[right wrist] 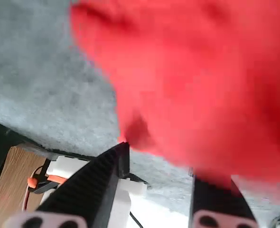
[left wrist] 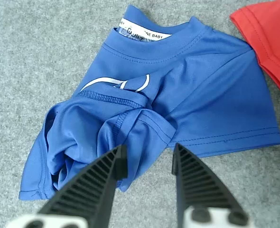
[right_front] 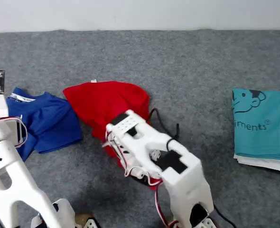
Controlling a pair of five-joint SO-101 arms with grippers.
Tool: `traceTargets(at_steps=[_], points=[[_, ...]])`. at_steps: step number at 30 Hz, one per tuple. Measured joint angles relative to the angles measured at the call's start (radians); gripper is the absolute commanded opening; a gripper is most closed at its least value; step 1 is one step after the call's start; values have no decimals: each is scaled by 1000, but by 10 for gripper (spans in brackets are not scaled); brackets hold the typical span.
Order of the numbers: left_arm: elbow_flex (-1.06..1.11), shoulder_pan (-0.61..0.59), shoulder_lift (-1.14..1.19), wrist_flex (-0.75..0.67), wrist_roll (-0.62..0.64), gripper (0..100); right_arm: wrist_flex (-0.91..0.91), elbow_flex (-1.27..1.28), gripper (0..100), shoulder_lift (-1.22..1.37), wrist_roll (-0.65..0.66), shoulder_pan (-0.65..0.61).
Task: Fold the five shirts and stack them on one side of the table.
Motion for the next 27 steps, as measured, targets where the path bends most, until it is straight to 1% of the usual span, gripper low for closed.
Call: traceTargets(at_steps=[2,4,11,15,19,23,25,27], points=[[0,0,0,0,0,164,2,-23,207,34,-9,-21],[0,0,0,0,0,164,-12,-23,182,46,-31,-34],[0,0,0,0,0,164,-14,-69,8,75,-25,-29],[0,0,0,0,0,164,-15,-69,11,87,14,-2],[0,0,0,0,0,164,-6,-55,11,20,34,35],[0,0,0,0,0,164,60,-114,10,-141,86,146],[0,2,0,0,0,164,61,-130,10,-253,117,229],[0,2,0,0,0,164,61,-135,10,-371,183,327]])
